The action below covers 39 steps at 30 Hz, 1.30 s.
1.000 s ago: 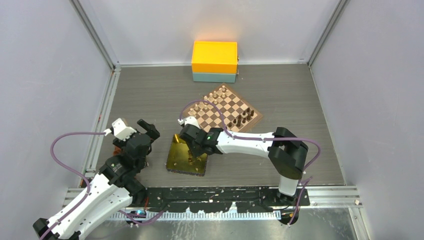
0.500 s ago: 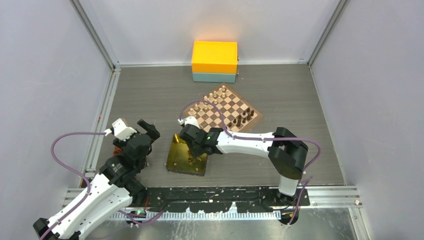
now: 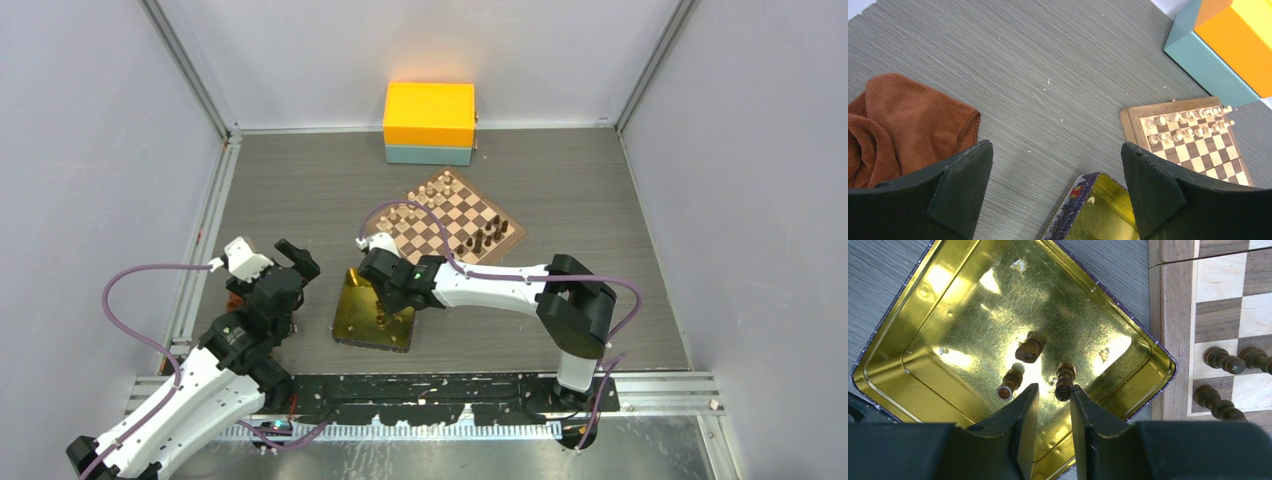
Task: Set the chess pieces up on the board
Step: Pick up the chess piece from the storage box.
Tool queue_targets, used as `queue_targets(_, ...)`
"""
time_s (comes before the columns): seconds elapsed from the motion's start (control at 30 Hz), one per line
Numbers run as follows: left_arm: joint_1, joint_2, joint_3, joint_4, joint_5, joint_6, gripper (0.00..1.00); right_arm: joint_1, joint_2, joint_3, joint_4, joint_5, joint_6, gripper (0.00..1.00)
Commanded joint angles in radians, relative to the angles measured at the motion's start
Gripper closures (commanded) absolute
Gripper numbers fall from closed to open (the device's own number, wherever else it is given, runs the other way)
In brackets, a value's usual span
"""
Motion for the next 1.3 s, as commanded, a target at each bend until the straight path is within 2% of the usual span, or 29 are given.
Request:
queue_targets(0.0,-0.004,-0.009,-0.001,0.015,-0.024,-0.01,0.0,0.007,-0.012,-0.004,0.038,-0.001,0.016,0.65)
queue_targets(1.27,-0.004,0.008,0.005,0.028,-0.021,-0.007,0.0,0.006,-0.006,-0.018,0.04,0.001,0.014,0.64)
